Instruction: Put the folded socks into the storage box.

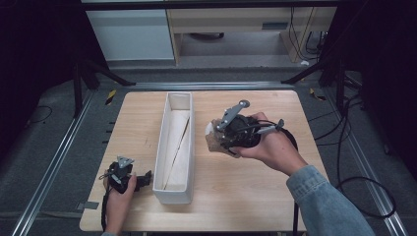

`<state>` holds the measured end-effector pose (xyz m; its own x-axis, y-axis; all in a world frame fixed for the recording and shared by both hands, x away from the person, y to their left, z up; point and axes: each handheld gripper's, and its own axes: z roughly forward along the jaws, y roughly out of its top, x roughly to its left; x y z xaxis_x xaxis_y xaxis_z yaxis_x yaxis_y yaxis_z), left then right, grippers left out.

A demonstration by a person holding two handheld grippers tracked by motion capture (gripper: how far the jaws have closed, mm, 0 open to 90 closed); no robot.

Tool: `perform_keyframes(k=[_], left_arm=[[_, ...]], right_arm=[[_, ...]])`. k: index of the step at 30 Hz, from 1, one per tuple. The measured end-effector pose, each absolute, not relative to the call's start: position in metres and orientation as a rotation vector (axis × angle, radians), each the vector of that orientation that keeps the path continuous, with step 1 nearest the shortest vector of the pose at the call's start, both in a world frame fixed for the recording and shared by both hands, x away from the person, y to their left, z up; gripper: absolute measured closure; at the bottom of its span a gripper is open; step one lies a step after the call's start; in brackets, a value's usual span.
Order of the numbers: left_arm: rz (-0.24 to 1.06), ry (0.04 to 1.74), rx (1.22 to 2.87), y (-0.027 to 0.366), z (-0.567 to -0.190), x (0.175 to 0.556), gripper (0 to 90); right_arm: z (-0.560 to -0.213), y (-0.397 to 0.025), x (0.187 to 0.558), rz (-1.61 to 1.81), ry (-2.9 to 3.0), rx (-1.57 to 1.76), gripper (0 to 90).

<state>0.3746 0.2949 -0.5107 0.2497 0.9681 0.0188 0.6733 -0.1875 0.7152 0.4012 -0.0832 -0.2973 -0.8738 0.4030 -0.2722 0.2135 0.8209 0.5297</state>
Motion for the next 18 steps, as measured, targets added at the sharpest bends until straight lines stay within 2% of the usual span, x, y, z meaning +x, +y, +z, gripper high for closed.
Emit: perform_keyframes(k=[18], left_arm=[[0.648, 1.490, 1.938, 0.295, -0.511, 0.375, 0.0]], right_arm=[[-0.284, -0.050, 0.403, 0.705, 2.650, 0.403, 50.4]])
